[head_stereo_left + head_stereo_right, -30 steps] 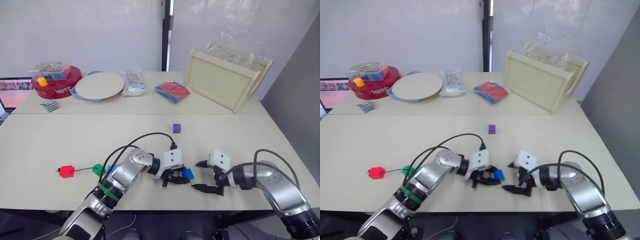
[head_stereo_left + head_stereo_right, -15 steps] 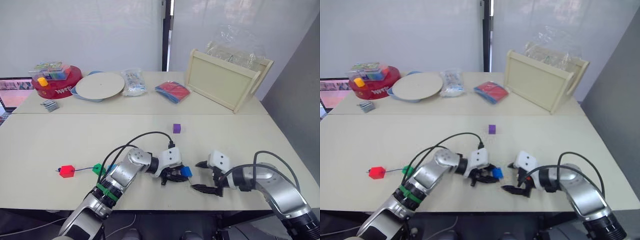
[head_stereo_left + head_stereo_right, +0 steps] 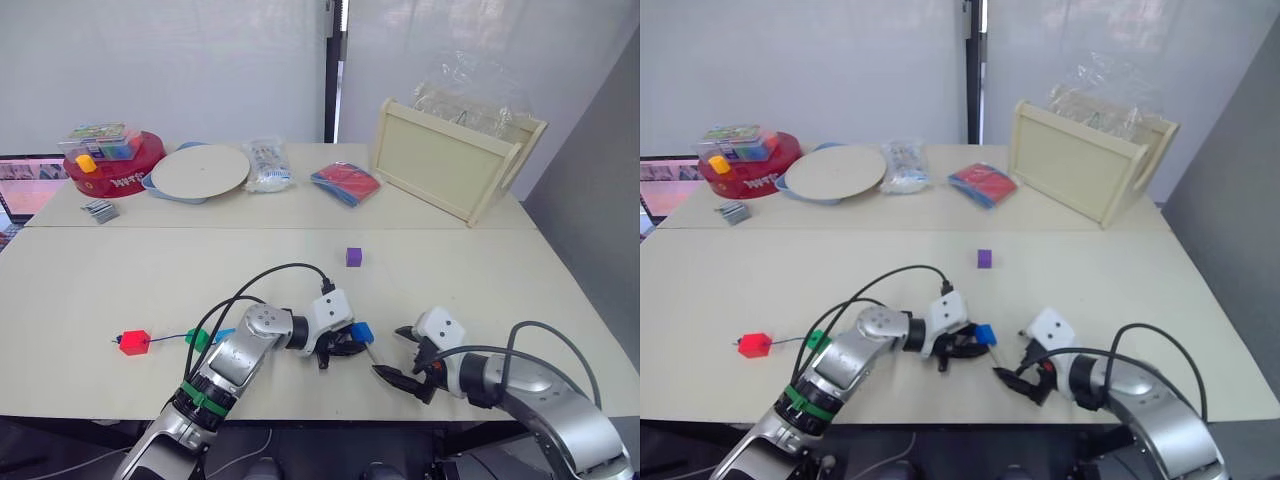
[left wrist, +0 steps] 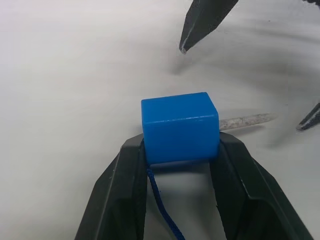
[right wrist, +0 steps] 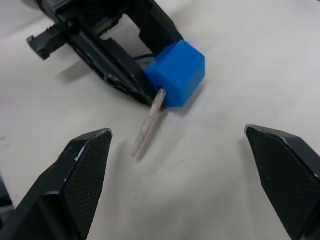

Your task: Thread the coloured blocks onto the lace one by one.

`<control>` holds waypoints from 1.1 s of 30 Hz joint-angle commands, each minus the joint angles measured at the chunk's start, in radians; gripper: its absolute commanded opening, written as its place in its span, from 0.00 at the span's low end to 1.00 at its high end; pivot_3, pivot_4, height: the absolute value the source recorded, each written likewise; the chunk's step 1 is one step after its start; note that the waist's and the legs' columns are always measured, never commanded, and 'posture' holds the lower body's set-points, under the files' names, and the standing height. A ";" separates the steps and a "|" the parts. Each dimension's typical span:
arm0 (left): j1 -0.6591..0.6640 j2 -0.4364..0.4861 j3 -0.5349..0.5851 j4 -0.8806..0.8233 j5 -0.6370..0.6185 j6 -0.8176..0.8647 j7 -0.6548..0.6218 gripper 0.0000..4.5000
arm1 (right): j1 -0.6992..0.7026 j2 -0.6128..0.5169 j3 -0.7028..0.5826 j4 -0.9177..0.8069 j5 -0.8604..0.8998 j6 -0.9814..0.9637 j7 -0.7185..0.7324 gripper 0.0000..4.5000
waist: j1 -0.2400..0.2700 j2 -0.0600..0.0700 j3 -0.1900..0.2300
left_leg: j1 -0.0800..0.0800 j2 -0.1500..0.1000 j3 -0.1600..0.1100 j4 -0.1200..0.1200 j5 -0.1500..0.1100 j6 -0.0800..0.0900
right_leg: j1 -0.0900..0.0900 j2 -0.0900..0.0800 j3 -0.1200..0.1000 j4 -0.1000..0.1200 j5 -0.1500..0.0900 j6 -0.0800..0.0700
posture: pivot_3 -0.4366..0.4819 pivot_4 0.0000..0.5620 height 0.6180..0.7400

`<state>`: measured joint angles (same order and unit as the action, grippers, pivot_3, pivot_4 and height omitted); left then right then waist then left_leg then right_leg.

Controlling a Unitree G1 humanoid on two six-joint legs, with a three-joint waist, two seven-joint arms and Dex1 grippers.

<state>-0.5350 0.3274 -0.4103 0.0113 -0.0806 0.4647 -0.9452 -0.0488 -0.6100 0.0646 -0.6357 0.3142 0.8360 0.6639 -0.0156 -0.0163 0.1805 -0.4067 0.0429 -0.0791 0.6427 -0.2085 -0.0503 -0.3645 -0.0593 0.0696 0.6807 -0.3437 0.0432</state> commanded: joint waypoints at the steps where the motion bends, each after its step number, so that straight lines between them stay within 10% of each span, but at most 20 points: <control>1: -0.006 0.019 0.020 -0.056 -0.031 0.013 -0.026 0.52 | -0.008 0.033 0.033 -0.036 -0.021 0.010 -0.074 1.00 | -0.001 0.000 0.000 | 0.000 0.000 0.000 0.000 0.000 0.000 | 0.000 0.000 0.000 0.000 0.000 0.000 | 0.48 0.27 1.00; 8: -0.012 0.086 0.056 -0.101 -0.077 0.036 -0.075 1.00 | 0.000 0.058 0.043 -0.026 -0.013 0.018 -0.119 1.00 | 0.000 0.000 0.000 | 0.000 0.000 0.000 0.000 0.000 0.000 | 0.000 0.000 0.000 0.000 0.000 0.000 | 0.48 0.27 1.00; 18: 0.079 0.290 0.201 -0.161 -0.216 0.039 -0.215 1.00 | -0.007 0.228 0.124 -0.025 -0.076 0.011 -0.304 1.00 | -0.020 0.000 0.000 | -0.001 0.001 0.000 -0.002 0.000 0.000 | -0.003 0.001 0.000 0.001 0.000 0.000 | 0.48 0.27 1.00; 28: 0.097 0.293 0.213 -0.172 -0.222 0.043 -0.177 1.00 | 0.031 0.367 0.210 0.012 -0.145 -0.002 -0.451 1.00 | -0.021 0.000 0.000 | -0.002 0.001 0.000 -0.002 0.000 0.000 | -0.004 0.000 0.000 0.002 0.000 0.000 | 0.48 0.27 1.00; 33: 0.097 0.291 0.212 -0.170 -0.222 0.040 -0.169 1.00 | 0.026 0.355 0.207 0.016 -0.145 -0.015 -0.433 0.66 | -0.025 0.000 0.000 | -0.002 0.001 0.000 -0.002 0.000 0.000 | -0.004 0.000 0.000 0.002 0.000 0.000 | 0.48 0.27 1.00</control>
<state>-0.4304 0.6213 -0.2148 -0.1299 -0.2818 0.5055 -1.1188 -0.0234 -0.2529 0.2651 -0.6134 0.1679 0.8361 0.2162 -0.0401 -0.0161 0.1805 -0.4086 0.0440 -0.0791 0.6405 -0.2084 -0.0504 -0.3689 -0.0589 0.0696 0.6828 -0.3438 0.0430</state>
